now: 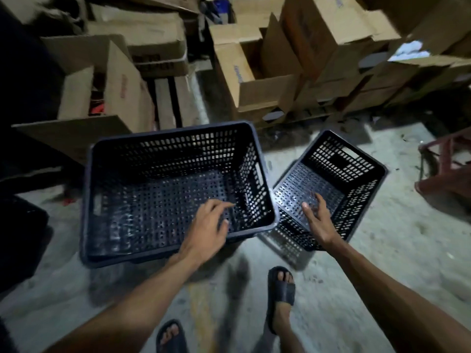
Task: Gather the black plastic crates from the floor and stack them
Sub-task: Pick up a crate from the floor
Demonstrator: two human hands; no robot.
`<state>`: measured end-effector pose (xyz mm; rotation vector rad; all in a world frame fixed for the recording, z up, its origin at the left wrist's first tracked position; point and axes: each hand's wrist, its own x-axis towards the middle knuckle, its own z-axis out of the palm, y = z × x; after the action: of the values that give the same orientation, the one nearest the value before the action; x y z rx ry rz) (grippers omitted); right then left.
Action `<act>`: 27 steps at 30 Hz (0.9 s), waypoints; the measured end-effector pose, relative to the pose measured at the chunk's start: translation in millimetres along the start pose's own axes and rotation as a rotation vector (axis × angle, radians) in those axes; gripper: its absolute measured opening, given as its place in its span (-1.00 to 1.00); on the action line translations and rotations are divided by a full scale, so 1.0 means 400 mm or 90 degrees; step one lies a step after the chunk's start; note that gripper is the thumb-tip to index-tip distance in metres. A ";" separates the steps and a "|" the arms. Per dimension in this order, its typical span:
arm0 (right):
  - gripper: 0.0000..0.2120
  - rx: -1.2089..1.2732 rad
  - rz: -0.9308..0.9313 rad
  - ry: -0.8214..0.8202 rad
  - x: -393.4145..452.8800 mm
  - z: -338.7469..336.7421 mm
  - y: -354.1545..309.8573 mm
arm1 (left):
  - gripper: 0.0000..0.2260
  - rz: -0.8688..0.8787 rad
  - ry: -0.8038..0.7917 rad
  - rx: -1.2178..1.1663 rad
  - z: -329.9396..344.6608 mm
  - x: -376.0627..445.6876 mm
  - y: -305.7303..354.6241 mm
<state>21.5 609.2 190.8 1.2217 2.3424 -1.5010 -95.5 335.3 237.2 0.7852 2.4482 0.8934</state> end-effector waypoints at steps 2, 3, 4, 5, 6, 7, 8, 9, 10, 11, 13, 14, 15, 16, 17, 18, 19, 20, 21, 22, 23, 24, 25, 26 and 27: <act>-0.30 0.038 0.042 0.017 0.056 -0.088 0.072 | -0.70 0.060 -0.034 -0.038 0.127 0.069 0.110; -0.29 0.052 0.052 0.016 0.081 -0.119 0.106 | -0.71 0.071 -0.067 -0.063 0.178 0.093 0.151; -0.30 0.054 0.063 0.012 0.105 -0.150 0.135 | -0.71 0.071 -0.107 -0.093 0.227 0.115 0.187; -0.30 0.047 0.080 0.009 0.133 -0.186 0.174 | -0.71 0.062 -0.139 -0.125 0.283 0.139 0.220; -0.30 0.035 0.100 0.004 0.162 -0.232 0.222 | -0.71 0.038 -0.170 -0.161 0.352 0.171 0.254; -0.31 0.020 0.106 -0.006 0.187 -0.261 0.256 | -0.69 0.001 -0.193 -0.190 0.401 0.194 0.268; -0.33 0.006 0.115 -0.018 0.213 -0.290 0.289 | -0.67 -0.046 -0.211 -0.204 0.449 0.217 0.276; -0.37 -0.005 0.127 -0.023 0.250 -0.328 0.335 | -0.65 -0.095 -0.229 -0.211 0.516 0.253 0.284; -0.42 -0.018 0.133 -0.023 0.279 -0.355 0.364 | -0.62 -0.143 -0.243 -0.218 0.566 0.281 0.284; -0.46 -0.037 0.136 -0.017 0.311 -0.378 0.398 | -0.58 -0.203 -0.248 -0.238 0.612 0.309 0.281; -0.46 -0.064 0.148 0.008 0.377 -0.415 0.476 | -0.48 -0.375 -0.236 -0.324 0.694 0.365 0.268; -0.42 -0.070 0.158 0.013 0.409 -0.426 0.513 | -0.45 -0.459 -0.225 -0.355 0.733 0.393 0.254; -0.38 -0.063 0.178 0.022 0.440 -0.439 0.545 | -0.43 -0.533 -0.214 -0.381 0.761 0.418 0.241; -0.33 -0.025 0.217 0.035 0.473 -0.447 0.581 | -0.45 -0.592 -0.223 -0.407 0.800 0.441 0.223; -0.28 0.051 0.261 0.054 0.500 -0.452 0.611 | -0.48 -0.639 -0.231 -0.439 0.832 0.460 0.204; -0.23 0.130 0.301 0.067 0.513 -0.453 0.629 | -0.51 -0.681 -0.234 -0.464 0.852 0.474 0.188; -0.21 0.199 0.340 0.077 0.539 -0.449 0.665 | -0.52 -0.720 -0.234 -0.479 0.892 0.495 0.169; -0.22 0.237 0.363 0.083 0.547 -0.447 0.681 | -0.51 -0.748 -0.230 -0.491 0.911 0.508 0.156; -0.28 0.250 0.373 0.073 0.559 -0.440 0.706 | -0.50 -0.772 -0.220 -0.513 0.940 0.527 0.146; -0.41 0.244 0.376 0.055 0.568 -0.429 0.727 | -0.49 -0.797 -0.209 -0.546 0.969 0.542 0.142; -0.56 0.234 0.374 0.039 0.575 -0.413 0.744 | -0.50 -0.832 -0.195 -0.585 0.998 0.555 0.138; -0.66 0.225 0.365 0.034 0.579 -0.397 0.755 | -0.54 -0.859 -0.174 -0.603 1.021 0.561 0.133; -0.69 0.216 0.353 0.043 0.583 -0.384 0.765 | -0.60 -0.865 -0.165 -0.590 1.036 0.565 0.133; -0.67 0.205 0.342 0.062 0.585 -0.375 0.770 | -0.64 -0.852 -0.171 -0.561 1.047 0.568 0.131; -0.66 0.207 0.334 0.078 0.588 -0.371 0.772 | -0.69 -0.828 -0.189 -0.518 1.057 0.576 0.126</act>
<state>117.1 920.5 -67.6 1.8661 1.6669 -1.6733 -19.5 701.6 -70.2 -0.8234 1.5204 0.9219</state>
